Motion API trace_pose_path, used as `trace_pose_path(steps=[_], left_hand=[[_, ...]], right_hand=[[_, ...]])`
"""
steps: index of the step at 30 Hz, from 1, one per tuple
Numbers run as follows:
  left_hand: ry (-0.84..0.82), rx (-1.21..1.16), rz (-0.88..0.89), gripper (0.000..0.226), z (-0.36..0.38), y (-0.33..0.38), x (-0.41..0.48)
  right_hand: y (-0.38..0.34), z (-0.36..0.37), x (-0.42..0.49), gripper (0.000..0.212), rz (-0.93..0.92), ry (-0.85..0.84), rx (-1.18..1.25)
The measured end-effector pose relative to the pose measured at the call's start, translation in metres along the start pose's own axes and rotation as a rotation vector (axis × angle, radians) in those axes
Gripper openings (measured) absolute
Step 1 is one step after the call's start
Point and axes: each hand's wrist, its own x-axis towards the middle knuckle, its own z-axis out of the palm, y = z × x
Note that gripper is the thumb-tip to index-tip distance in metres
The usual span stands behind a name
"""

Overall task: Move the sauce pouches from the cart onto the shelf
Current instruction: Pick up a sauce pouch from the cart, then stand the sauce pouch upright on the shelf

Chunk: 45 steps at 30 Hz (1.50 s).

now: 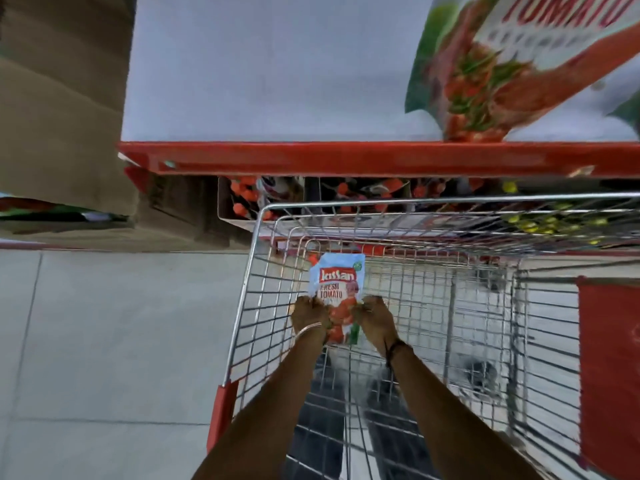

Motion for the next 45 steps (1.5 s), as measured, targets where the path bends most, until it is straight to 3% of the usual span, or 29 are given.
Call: trace_pose_path(steps=[9, 14, 18, 24, 27, 35, 45], left_hand=[[0.02, -0.17, -0.069, 0.019, 0.0, 0.001, 0.002], [-0.054, -0.009, 0.076, 0.024, -0.018, 0.003, -0.018], [-0.01, -0.129, 0.114, 0.026, -0.046, 0.008, -0.055], [0.04, -0.458, 0.306, 0.017, -0.102, 0.022, -0.115], [0.109, -0.559, 0.438, 0.018, -0.131, 0.032, -0.142], [0.167, -0.697, 0.725, 0.018, -0.202, 0.068, -0.191], [0.228, -0.889, 0.984, 0.023, -0.278, 0.149, -0.212]], right_hand=[[-0.003, 0.007, 0.006, 0.02, 0.001, 0.159, -0.03], [-0.004, -0.008, -0.026, 0.016, -0.061, 0.182, 0.046], [-0.018, -0.019, -0.066, 0.019, -0.174, 0.203, 0.071], [-0.056, -0.032, -0.139, 0.014, -0.45, 0.215, 0.226], [-0.081, -0.035, -0.173, 0.022, -0.585, 0.222, 0.231], [-0.156, -0.046, -0.24, 0.027, -0.859, 0.249, 0.24], [-0.269, -0.046, -0.272, 0.022, -1.064, 0.46, 0.353]])
